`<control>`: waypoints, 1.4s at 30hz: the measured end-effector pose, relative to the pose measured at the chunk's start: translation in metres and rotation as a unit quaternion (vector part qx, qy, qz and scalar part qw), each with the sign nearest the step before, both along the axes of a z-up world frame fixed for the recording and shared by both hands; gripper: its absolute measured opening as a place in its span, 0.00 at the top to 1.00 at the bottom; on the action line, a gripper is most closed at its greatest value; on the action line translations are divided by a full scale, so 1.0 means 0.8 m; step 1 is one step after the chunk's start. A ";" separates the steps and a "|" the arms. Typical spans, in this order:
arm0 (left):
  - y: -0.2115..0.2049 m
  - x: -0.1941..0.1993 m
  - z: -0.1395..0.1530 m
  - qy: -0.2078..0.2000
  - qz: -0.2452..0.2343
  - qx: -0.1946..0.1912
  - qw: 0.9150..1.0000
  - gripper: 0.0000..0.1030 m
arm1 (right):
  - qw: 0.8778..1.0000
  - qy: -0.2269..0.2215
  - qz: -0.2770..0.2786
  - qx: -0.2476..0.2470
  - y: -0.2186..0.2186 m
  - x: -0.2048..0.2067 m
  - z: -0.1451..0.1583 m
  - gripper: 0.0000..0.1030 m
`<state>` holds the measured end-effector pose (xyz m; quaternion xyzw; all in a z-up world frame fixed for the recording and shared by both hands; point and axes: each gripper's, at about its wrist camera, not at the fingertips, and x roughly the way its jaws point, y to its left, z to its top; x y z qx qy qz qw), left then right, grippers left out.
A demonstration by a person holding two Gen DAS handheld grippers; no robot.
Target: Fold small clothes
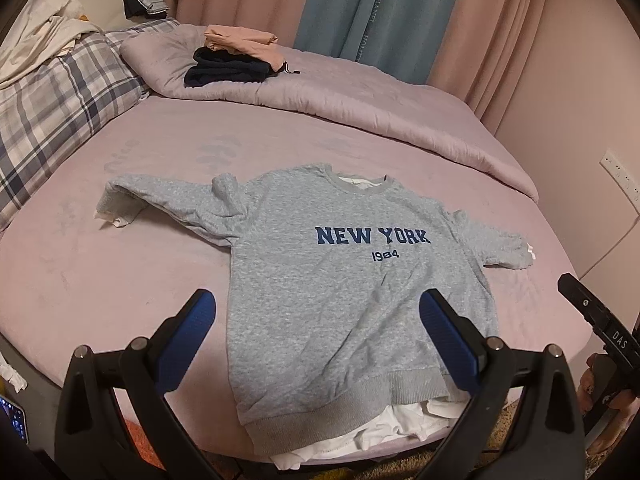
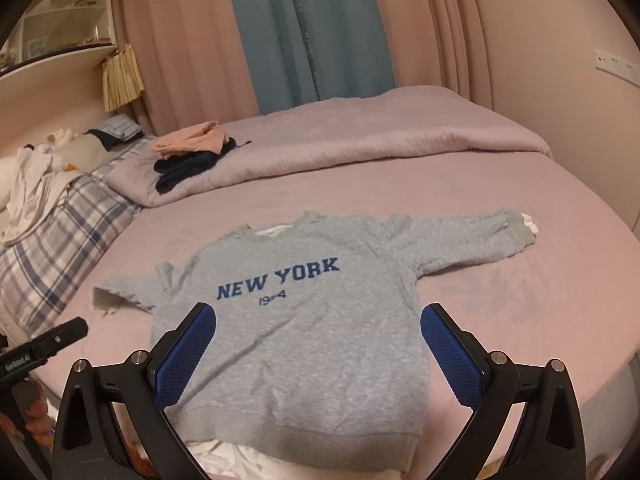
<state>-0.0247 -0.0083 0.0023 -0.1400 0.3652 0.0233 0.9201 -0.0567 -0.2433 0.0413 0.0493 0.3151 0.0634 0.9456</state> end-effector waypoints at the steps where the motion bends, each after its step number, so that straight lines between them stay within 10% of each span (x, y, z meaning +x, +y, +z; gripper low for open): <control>1: 0.001 0.003 -0.001 0.000 0.001 0.001 1.000 0.01 | 1.000 -0.001 0.001 -0.001 0.000 0.001 0.000 0.01; 42: 0.012 0.049 -0.033 0.040 0.003 -0.020 0.999 0.02 | 0.999 0.029 -0.008 0.017 -0.008 0.057 -0.017 0.01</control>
